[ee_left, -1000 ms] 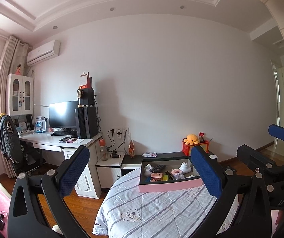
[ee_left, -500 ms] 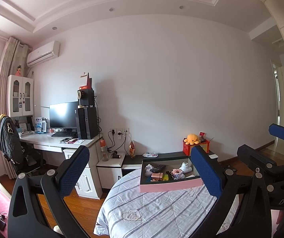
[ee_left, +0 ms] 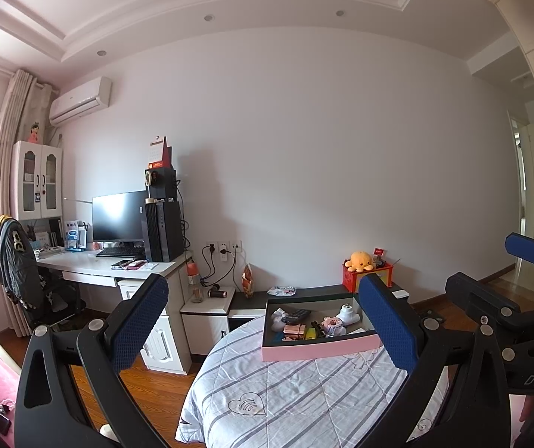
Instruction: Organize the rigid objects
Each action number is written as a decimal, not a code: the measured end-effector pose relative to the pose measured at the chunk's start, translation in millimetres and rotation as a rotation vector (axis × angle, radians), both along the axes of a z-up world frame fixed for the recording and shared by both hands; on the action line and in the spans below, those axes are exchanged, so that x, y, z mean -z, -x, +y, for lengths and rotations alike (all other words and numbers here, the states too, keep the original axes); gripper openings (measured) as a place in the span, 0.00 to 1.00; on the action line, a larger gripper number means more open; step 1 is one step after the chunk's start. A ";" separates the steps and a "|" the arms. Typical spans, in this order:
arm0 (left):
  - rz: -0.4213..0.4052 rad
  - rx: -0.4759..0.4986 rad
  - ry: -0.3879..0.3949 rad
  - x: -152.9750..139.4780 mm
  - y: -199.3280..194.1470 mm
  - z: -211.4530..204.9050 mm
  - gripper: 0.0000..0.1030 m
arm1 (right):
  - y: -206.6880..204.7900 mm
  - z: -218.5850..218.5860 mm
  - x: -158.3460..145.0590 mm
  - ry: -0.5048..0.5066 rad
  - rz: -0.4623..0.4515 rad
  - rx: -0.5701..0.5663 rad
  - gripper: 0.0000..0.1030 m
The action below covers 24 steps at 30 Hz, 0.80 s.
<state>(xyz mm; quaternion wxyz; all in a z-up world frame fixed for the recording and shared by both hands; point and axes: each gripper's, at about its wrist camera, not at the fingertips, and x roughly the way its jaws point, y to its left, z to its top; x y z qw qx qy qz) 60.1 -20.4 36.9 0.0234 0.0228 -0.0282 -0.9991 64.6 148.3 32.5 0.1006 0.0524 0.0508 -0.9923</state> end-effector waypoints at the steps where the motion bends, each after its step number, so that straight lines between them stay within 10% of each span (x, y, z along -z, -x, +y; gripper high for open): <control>1: 0.000 0.000 0.001 0.0 0.1 0.2 1.00 | 0.2 0.3 -0.3 0.000 0.000 0.000 1.00; 24: 0.046 0.007 0.012 -1.5 -2.5 -1.2 1.00 | -3.5 0.4 -0.1 0.005 0.007 -0.003 1.00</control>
